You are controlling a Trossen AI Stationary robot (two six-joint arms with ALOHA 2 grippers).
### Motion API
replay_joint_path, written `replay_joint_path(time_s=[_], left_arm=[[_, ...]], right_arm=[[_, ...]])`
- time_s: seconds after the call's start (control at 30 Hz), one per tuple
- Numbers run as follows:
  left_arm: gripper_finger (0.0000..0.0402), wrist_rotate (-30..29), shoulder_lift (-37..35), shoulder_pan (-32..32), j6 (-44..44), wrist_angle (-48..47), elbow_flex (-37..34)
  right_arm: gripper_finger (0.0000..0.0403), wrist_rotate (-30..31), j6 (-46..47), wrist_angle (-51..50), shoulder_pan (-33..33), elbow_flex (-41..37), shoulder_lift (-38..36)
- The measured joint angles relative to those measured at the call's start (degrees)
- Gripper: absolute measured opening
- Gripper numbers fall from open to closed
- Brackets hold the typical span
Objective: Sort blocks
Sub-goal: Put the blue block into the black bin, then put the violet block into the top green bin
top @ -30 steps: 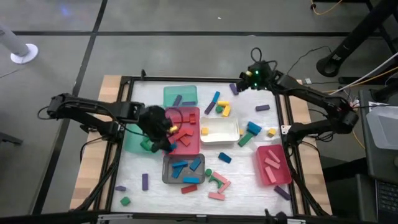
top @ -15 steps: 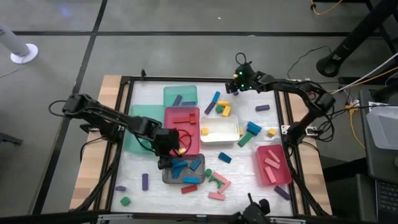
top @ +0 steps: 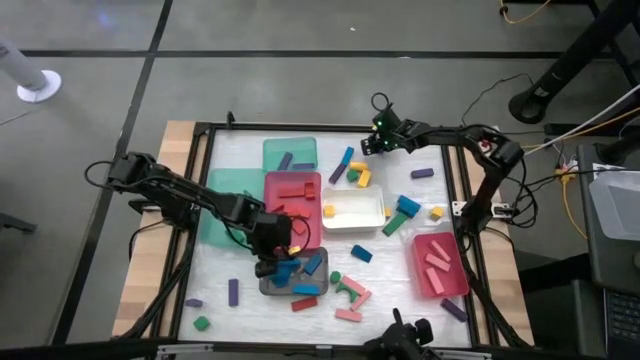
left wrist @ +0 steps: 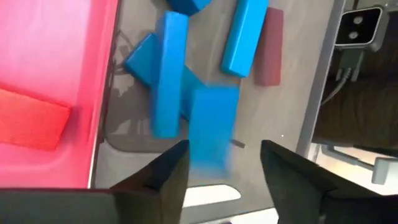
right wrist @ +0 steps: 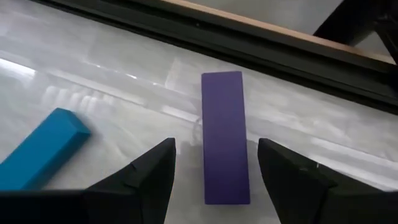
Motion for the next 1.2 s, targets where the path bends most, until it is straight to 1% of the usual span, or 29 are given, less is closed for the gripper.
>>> replay_joint_path(time_s=[0.1,0.17,0.3,0.43,0.53,0.73,0.8,0.9,0.97,1.03,1.1,1.2], left_arm=[[0.0214,-0.1,0.0,0.0,0.1,0.9,0.0],[0.0222,0.2,0.0,0.2,-0.1,0.6,0.0],[0.0225,4.6,-0.1,0.9,0.0,0.6,0.0],[0.0217,9.3,-0.1,1.2,-1.9,0.6,0.0],[0.021,11.7,-0.2,1.2,-3.0,0.5,0.0],[0.0188,12.4,-2.6,1.4,-2.6,0.1,0.0],[0.0178,12.3,-4.1,1.7,-2.6,-0.2,0.0],[0.0161,11.3,-7.1,2.5,-2.8,-2.3,0.0],[0.0151,8.7,-9.5,2.7,-2.5,-5.2,0.0],[0.0143,5.4,-12.0,2.8,-1.5,-9.5,0.0],[0.0136,1.9,-14.6,2.8,-0.1,-14.6,0.0],[0.0132,-1.4,-18.4,2.8,0.5,-22.2,0.0]], right_arm=[[0.0229,0.2,0.0,-0.1,0.0,0.0,0.7],[0.0229,0.0,0.0,-0.2,0.0,0.0,1.7],[0.0229,-0.4,0.0,-0.4,0.0,0.2,3.5],[0.0225,-0.3,0.0,-0.5,0.1,0.3,4.3],[0.02,0.7,0.1,-0.7,0.1,0.3,4.4],[0.0107,1.4,0.1,-1.2,0.0,0.4,4.4],[0.01,0.4,0.1,-1.8,0.0,1.0,4.4],[0.01,-2.5,0.2,-3.8,0.0,2.9,3.7],[0.01,-5.3,0.2,-5.8,0.2,4.8,2.9],[0.0101,-7.6,0.1,-7.2,0.3,7.0,1.2],[0.0113,-10.2,0.3,-8.0,0.5,8.9,-0.5],[0.0127,-12.9,1.8,-8.5,2.4,11.3,-1.8]])
